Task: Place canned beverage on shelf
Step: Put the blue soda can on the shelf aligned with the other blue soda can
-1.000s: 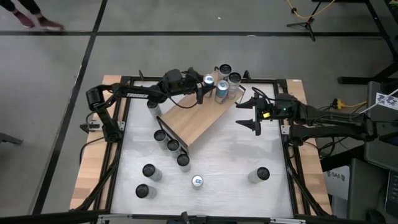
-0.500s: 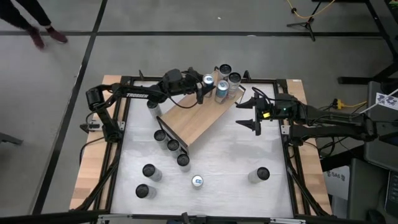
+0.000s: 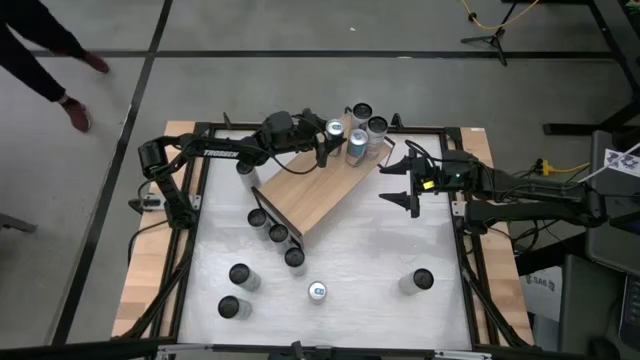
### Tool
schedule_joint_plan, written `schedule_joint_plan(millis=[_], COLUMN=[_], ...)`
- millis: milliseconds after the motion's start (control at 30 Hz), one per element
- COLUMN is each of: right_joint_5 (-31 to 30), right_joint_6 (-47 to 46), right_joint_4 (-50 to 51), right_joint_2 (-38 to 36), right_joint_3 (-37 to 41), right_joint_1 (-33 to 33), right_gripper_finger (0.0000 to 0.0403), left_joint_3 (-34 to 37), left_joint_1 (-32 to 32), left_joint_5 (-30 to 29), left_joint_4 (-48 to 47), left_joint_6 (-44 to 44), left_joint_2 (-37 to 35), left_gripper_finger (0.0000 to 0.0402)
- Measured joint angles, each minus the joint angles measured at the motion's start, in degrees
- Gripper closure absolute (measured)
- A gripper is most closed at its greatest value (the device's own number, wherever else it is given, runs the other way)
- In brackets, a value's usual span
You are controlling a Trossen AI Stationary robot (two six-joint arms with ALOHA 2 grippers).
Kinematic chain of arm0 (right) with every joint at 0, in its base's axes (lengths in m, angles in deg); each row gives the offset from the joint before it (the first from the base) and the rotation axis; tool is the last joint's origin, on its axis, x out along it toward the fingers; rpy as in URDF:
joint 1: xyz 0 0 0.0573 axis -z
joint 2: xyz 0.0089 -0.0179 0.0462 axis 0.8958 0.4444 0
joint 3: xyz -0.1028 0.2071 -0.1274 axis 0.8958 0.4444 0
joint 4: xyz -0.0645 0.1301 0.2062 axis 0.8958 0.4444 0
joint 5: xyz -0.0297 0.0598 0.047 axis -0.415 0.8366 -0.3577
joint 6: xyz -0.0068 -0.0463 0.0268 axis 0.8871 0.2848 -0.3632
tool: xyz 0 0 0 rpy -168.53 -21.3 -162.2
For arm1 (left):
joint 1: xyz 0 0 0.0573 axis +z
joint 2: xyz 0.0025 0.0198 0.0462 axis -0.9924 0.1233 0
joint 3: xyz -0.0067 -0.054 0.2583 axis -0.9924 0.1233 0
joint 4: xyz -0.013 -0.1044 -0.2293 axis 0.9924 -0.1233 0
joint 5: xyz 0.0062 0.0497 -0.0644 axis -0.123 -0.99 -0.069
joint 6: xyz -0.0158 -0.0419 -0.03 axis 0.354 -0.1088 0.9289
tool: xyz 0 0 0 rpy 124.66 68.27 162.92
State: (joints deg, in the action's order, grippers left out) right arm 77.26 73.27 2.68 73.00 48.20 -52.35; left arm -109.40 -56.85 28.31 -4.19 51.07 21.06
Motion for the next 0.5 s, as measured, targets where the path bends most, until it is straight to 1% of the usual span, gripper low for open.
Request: schedule_joint_plan(millis=[233, 500], right_joint_5=[0.0, 0.0], right_joint_6=[0.0, 0.0], right_joint_4=[0.0, 0.0], right_joint_2=[0.0, 0.0], right_joint_3=[0.0, 0.0], right_joint_1=[0.0, 0.0], right_gripper_finger=[0.0047, 0.0047], left_joint_3=[0.0, 0.0], left_joint_1=[0.0, 0.0], left_joint_5=[0.0, 0.7], left_joint_4=[0.0, 2.8], left_joint_6=[0.2, 0.2], left_joint_2=[0.0, 0.0], left_gripper_finger=[0.0122, 0.0083])
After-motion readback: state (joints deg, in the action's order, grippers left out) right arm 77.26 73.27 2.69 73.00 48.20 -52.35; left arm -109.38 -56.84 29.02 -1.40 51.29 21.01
